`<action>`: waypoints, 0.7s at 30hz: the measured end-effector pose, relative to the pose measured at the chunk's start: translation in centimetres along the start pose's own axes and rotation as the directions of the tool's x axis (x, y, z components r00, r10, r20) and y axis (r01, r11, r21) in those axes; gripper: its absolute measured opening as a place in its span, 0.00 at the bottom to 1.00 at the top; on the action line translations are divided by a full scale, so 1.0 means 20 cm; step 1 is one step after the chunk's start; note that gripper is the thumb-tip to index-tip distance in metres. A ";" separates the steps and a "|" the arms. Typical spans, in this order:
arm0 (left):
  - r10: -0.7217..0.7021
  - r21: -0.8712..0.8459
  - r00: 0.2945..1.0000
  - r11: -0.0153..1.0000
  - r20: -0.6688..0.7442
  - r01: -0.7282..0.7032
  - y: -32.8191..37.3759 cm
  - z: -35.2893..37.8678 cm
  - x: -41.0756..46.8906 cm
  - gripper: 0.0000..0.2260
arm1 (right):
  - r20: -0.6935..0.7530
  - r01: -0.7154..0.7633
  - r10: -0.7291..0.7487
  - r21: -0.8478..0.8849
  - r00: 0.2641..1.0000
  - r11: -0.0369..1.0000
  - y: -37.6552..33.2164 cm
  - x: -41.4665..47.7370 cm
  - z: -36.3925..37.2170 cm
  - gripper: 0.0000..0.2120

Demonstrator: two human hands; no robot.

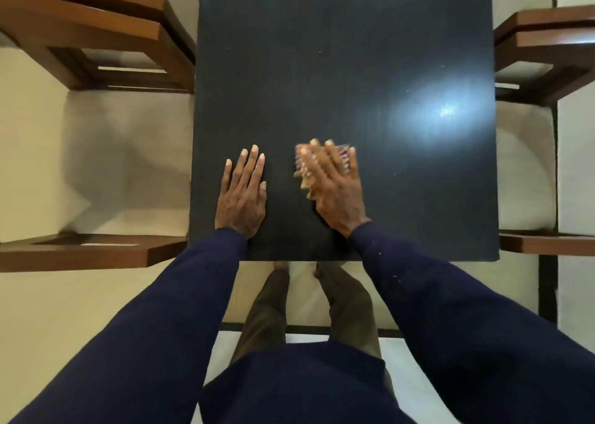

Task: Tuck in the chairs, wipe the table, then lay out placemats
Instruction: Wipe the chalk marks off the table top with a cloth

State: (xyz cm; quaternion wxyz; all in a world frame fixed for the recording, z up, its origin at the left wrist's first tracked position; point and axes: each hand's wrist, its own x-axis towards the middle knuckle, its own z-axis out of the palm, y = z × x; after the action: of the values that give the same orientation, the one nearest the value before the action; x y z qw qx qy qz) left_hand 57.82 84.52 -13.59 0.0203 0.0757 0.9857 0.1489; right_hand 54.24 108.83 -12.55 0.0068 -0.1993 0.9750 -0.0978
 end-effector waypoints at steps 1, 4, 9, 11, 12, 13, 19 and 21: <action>-0.002 -0.004 1.000 1.000 0.000 0.002 0.00 0.00 0.00 0.25 | 0.034 0.097 -0.097 0.014 0.995 0.995 -0.02 -0.06 0.00 0.41; -0.012 -0.011 1.000 1.000 0.007 0.012 0.01 -0.01 0.00 0.26 | 0.150 0.348 -0.349 0.036 0.925 0.937 0.05 -0.29 -0.02 0.44; -0.023 -0.006 1.000 1.000 -0.002 0.023 0.01 0.00 0.01 0.25 | 0.079 0.251 -0.251 0.010 0.965 0.968 0.39 -0.43 -0.11 0.36; -0.025 -0.006 1.000 1.000 -0.008 0.025 0.01 0.00 0.01 0.25 | 0.005 -0.003 0.003 -0.005 1.000 1.000 0.45 -0.30 -0.12 0.35; -0.025 -0.008 1.000 1.000 -0.010 0.025 0.01 0.00 0.01 0.25 | -0.030 -0.144 0.144 -0.009 0.989 0.990 0.45 -0.21 -0.11 0.33; -0.025 -0.010 1.000 1.000 -0.014 0.025 0.01 0.00 0.00 0.25 | -0.064 -0.268 0.267 -0.009 0.962 0.963 0.44 -0.12 -0.10 0.30; -0.021 -0.020 1.000 1.000 -0.023 0.021 0.01 -0.01 0.01 0.25 | -0.068 -0.236 0.235 -0.012 0.970 0.972 0.19 0.22 -0.02 0.33; -0.020 -0.022 1.000 1.000 -0.022 0.020 0.01 -0.01 0.00 0.25 | -0.013 -0.058 0.058 -0.010 0.998 0.998 0.11 0.13 -0.01 0.38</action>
State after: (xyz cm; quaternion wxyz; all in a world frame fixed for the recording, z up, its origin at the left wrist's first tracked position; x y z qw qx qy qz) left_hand 57.76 84.70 -13.33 0.0117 0.0640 0.9849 0.1602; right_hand 51.02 109.78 -12.68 0.0024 -0.1705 0.9809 -0.0936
